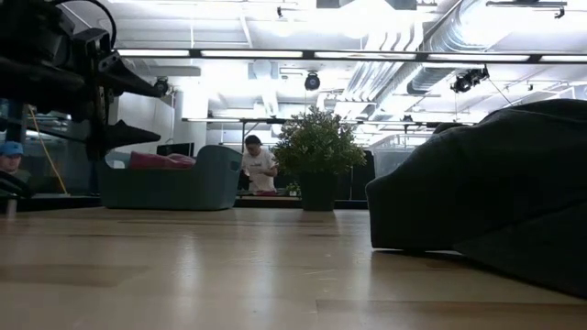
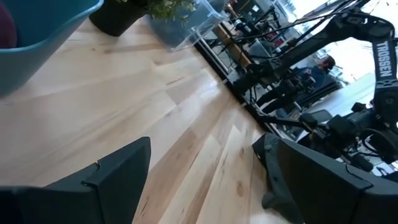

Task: Pick & Place hat
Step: Put the black cap into the transparent bin

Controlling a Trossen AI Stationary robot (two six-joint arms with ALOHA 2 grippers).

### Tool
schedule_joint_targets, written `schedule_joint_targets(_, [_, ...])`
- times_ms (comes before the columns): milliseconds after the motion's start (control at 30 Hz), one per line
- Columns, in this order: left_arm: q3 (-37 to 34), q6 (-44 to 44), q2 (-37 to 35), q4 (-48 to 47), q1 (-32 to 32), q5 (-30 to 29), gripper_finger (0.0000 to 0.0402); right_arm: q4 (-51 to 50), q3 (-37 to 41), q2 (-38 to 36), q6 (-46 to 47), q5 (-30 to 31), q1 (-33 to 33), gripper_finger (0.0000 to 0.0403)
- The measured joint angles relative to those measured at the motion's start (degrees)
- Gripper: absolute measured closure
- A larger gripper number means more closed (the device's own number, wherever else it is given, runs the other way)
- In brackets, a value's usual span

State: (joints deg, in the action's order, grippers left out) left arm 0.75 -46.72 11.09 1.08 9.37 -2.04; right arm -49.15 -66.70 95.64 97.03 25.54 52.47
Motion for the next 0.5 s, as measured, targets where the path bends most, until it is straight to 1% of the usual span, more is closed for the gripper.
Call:
schedule_joint_targets(300, [-0.02,0.94,0.05,0.02,0.0,0.05,0.0064,-1.15,0.0,0.0,0.35,1.23,-0.01,0.0402])
schedule_joint_targets(400, [-0.04,3.03,0.05,0.0,0.0,0.72,0.0064,-1.0,0.0,-0.01,0.49,1.27,-0.4,0.0402])
schedule_joint_targets(500, [-0.04,2.89,0.05,0.0,0.0,1.78,0.0064,-0.35,0.0,0.0,0.49,1.1,-1.08,0.0402])
